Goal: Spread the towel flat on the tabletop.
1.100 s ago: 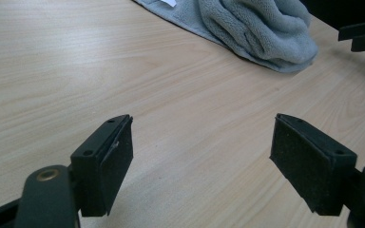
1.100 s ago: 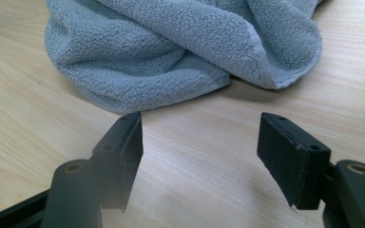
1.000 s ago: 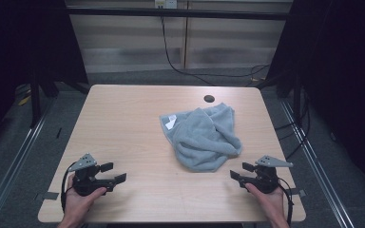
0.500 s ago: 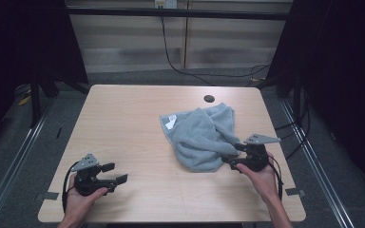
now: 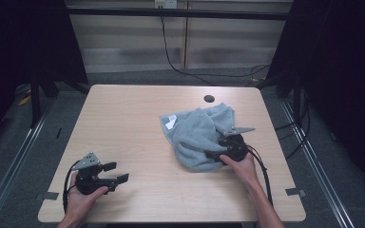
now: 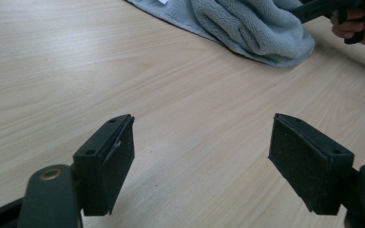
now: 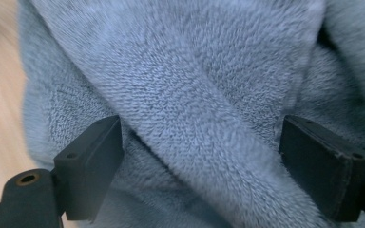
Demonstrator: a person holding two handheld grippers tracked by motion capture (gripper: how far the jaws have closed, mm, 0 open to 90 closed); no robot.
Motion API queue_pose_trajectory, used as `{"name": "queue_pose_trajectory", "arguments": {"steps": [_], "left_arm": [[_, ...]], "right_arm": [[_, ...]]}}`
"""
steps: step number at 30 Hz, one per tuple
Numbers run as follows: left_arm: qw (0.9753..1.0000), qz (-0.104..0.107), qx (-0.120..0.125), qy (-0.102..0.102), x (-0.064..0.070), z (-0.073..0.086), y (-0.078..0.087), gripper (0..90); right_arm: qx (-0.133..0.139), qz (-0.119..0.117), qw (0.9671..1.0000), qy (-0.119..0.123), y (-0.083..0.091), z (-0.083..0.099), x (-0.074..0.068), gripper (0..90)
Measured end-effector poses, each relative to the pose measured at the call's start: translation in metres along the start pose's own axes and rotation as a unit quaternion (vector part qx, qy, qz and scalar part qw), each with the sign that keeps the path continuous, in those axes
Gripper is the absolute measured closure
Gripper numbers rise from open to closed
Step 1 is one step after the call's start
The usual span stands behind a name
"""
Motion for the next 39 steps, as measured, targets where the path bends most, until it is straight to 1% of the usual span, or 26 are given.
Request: {"name": "queue_pose_trajectory", "arguments": {"steps": [2, 3, 4, 5, 6, 7, 9, 10, 12, 13, 14, 15, 16, 17, 18, 21, 22, 23, 24, 28, 31, 32, 35, 36, 37, 39], "left_arm": [[1.0000, 0.000, 0.000, 0.000, 0.000, 0.000, 0.000, 23.1], [1.0000, 0.000, -0.001, -0.002, 0.000, 0.000, 0.000, 23.1], [1.0000, 0.001, -0.001, -0.002, 0.000, 0.000, 0.000, 23.2], [1.0000, 0.001, -0.001, -0.003, 0.001, 0.000, 0.000, 23.1], [1.0000, 0.001, -0.001, -0.002, 0.001, 0.000, 0.000, 23.1], [1.0000, 0.001, -0.002, -0.002, 0.001, 0.000, -0.001, 23.2], [1.0000, 0.000, -0.004, -0.005, 0.001, 0.000, -0.001, 23.1], [1.0000, 0.000, -0.005, -0.005, 0.001, 0.000, -0.001, 23.2], [1.0000, 0.000, -0.005, -0.006, 0.001, 0.000, -0.002, 23.1], [1.0000, 0.000, -0.006, -0.006, 0.001, 0.000, -0.001, 23.2], [1.0000, 0.000, -0.004, -0.005, 0.001, 0.000, -0.001, 23.2], [1.0000, 0.000, -0.004, -0.005, 0.001, 0.000, -0.001, 23.2], [1.0000, 0.000, -0.003, -0.005, 0.001, 0.000, -0.001, 23.1], [1.0000, 0.000, -0.003, -0.005, 0.001, 0.000, -0.001, 23.1], [1.0000, 0.000, -0.003, -0.005, 0.001, 0.000, -0.001, 23.2], [1.0000, -0.003, -0.003, -0.004, 0.000, 0.000, -0.002, 23.3], [1.0000, -0.003, -0.003, -0.004, 0.000, 0.000, -0.002, 23.3], [1.0000, -0.002, -0.002, -0.003, 0.000, -0.001, -0.003, 23.4], [1.0000, 0.000, -0.002, -0.003, 0.001, -0.001, -0.004, 23.5], [1.0000, -0.001, -0.003, -0.005, 0.001, -0.001, -0.005, 23.7], [1.0000, -0.001, -0.007, -0.004, 0.002, -0.001, -0.007, 23.9], [0.9999, 0.000, -0.008, -0.008, 0.003, -0.001, -0.006, 24.0], [1.0000, 0.006, -0.006, -0.003, 0.003, -0.001, -0.006, 24.0], [1.0000, 0.006, -0.006, -0.003, 0.003, -0.001, -0.006, 24.0], [1.0000, 0.004, -0.007, -0.006, 0.003, -0.001, -0.006, 24.0], [1.0000, 0.004, -0.007, -0.006, 0.004, -0.001, -0.006, 24.0]], "right_arm": [[0.000, 0.011, 0.9999, 0.005, -0.005, 0.001, 0.000, 16.8], [-0.001, 0.021, 0.9997, 0.011, -0.008, 0.001, -0.001, 22.4], [-0.005, 0.030, 0.9991, 0.030, -0.009, 0.002, -0.002, 24.9], [-0.008, 0.033, 0.9985, 0.042, -0.010, 0.002, -0.002, 25.5], [-0.012, 0.029, 0.9987, 0.041, -0.010, 0.002, -0.002, 29.1], [-0.016, 0.028, 0.9990, 0.032, -0.008, 0.002, -0.001, 31.1], [-0.021, 0.022, 0.9992, 0.026, -0.007, 0.003, -0.002, 33.3], [-0.028, 0.021, 0.9991, 0.023, -0.006, 0.002, -0.003, 37.1], [-0.031, 0.019, 0.9988, 0.032, -0.006, 0.002, -0.006, 44.0], [-0.027, 0.018, 0.9990, 0.029, -0.007, 0.003, -0.008, 46.1], [-0.024, 0.014, 0.9992, 0.029, -0.007, 0.003, -0.010, 51.3], [-0.024, 0.014, 0.9992, 0.029, -0.007, 0.003, -0.010, 51.3], [-0.021, 0.006, 0.9992, 0.034, -0.009, 0.003, -0.016, 55.3], [-0.021, 0.001, 0.9992, 0.033, -0.009, 0.003, -0.018, 56.7], [-0.019, -0.009, 0.9994, 0.029, -0.010, 0.002, -0.022, 57.9], [-0.014, -0.034, 0.9988, 0.033, -0.014, 0.002, -0.034, 60.4], [-0.014, -0.034, 0.9988, 0.033, -0.014, 0.002, -0.034, 60.4], [-0.013, -0.043, 0.9985, 0.033, -0.016, 0.001, -0.040, 61.3], [-0.012, -0.047, 0.9983, 0.033, -0.017, 0.001, -0.043, 61.8], [-0.003, -0.055, 0.9982, 0.026, -0.020, 0.001, -0.050, 64.2], [-0.006, -0.060, 0.9977, 0.030, -0.021, 0.001, -0.054, 64.4], [-0.007, -0.064, 0.9974, 0.033, -0.021, 0.001, -0.059, 64.5], [-0.010, -0.066, 0.9970, 0.040, -0.020, 0.003, -0.068, 64.6], [-0.010, -0.066, 0.9970, 0.040, -0.020, 0.003, -0.068, 64.6], [-0.010, -0.069, 0.9964, 0.047, -0.018, 0.006, -0.077, 64.6], [-0.011, -0.070, 0.9962, 0.050, -0.017, 0.007, -0.080, 64.6]]}}
Point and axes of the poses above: each handheld gripper's, and its own axes: y roughly backward along the jaws, z roughly out of its underside, x roughly to its right, the point moved 4 cm from there along -y, roughly forward along the jaws, and after that the axes turned 8 degrees about y, right-handed, at the moved point
